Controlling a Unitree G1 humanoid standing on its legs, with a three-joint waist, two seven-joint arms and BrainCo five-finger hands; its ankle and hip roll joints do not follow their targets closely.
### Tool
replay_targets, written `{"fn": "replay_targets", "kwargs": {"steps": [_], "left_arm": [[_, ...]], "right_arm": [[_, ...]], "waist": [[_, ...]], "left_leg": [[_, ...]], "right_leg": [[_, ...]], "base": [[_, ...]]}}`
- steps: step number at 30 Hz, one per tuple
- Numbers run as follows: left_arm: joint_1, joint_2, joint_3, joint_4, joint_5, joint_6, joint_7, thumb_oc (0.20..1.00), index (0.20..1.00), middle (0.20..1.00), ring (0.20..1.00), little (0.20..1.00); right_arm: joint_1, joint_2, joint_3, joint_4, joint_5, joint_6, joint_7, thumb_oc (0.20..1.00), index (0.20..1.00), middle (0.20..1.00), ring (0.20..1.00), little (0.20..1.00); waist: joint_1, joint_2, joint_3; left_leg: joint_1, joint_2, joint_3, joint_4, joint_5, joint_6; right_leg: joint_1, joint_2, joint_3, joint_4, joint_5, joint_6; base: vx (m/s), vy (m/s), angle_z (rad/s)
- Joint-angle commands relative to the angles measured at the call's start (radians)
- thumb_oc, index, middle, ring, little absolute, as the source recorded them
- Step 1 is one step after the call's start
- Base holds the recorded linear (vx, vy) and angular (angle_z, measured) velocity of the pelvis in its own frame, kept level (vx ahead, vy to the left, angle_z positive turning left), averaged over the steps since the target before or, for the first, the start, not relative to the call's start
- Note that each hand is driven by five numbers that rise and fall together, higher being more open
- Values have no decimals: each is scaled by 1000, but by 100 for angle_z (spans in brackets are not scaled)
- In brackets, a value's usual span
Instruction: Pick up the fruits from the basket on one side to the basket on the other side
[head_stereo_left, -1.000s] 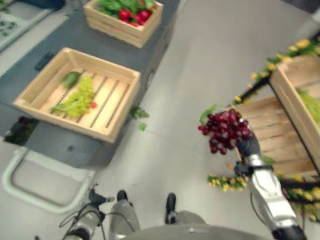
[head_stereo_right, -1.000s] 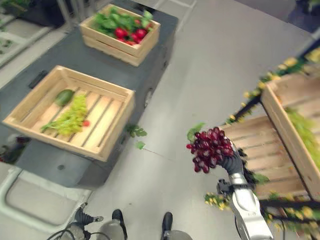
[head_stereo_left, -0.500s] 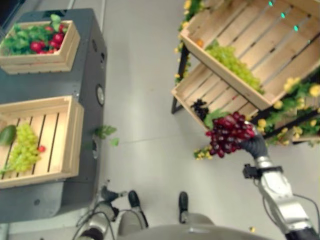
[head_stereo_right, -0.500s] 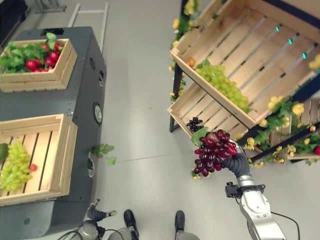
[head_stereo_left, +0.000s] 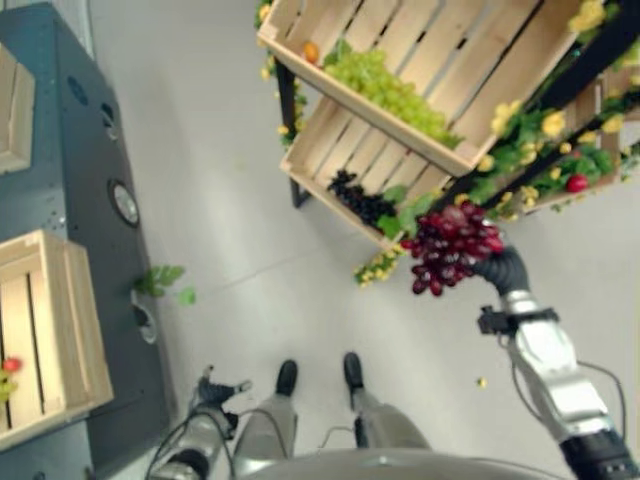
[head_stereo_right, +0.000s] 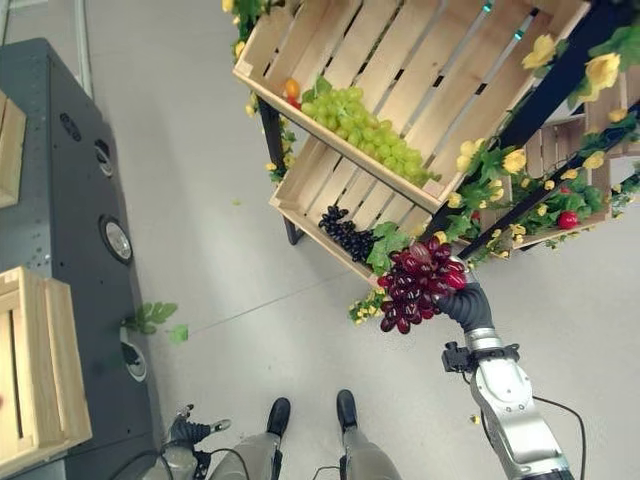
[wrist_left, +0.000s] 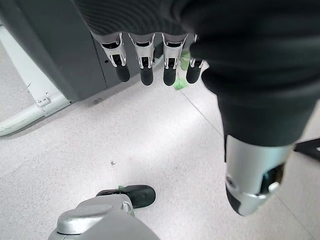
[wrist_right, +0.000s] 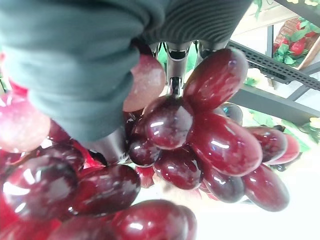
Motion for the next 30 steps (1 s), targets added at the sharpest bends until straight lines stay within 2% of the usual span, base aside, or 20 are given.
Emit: {"fn": "replay_targets", "kwargs": {"steps": [1,5,11,19,25,30], "left_arm": [[1,25,-33,24,4,-15,-30,1000,1000,1000,1000,1000],[-7,50,-49,22,28,-9,-50,1000,1000,1000,1000,1000],[-12,41,-68,60,63,5,-73,1000,1000,1000,1000,1000],[5,32,-100,82,94,20,-84,1000,1000,1000,1000,1000],[7,28,-155,73,82,30,-99,1000,1000,1000,1000,1000],[5,26,-188,70,64,37,-99,1000,1000,1000,1000,1000]], "right_arm": [[-57,-4,-54,-107,25,-60,4,200,200,200,200,200],[-109,2,-21,-129,17,-53,22,200,200,200,200,200],[-124,-27,-55,-158,55,-43,38,200,200,200,200,200],[-250,-125,-74,-155,86,-34,10,200,200,200,200,200],[-440,-229,15,-82,97,5,-26,200,200,200,200,200],[-597,-256,127,-20,111,36,-44,200,200,200,200,200]], "waist": [[3,0,-103],[25,-21,-104],[16,-19,-129],[23,-20,-147],[44,-29,-153],[63,-34,-153]], "left_leg": [[-60,4,1,-58,17,17],[-32,46,74,-128,38,8],[-4,27,60,-136,25,12],[15,23,59,-141,12,11],[14,26,55,-141,13,7],[10,26,50,-140,15,5]], "right_leg": [[20,92,-23,99,-180,38],[-7,74,-64,78,-135,65],[24,60,-68,33,-135,57],[48,53,-66,-3,-128,56],[48,54,-71,-7,-124,55],[48,52,-83,-9,-123,54]], "base": [[-77,133,-42],[-51,64,-137],[49,61,-24],[35,18,3],[0,0,0],[8,5,3]]}}
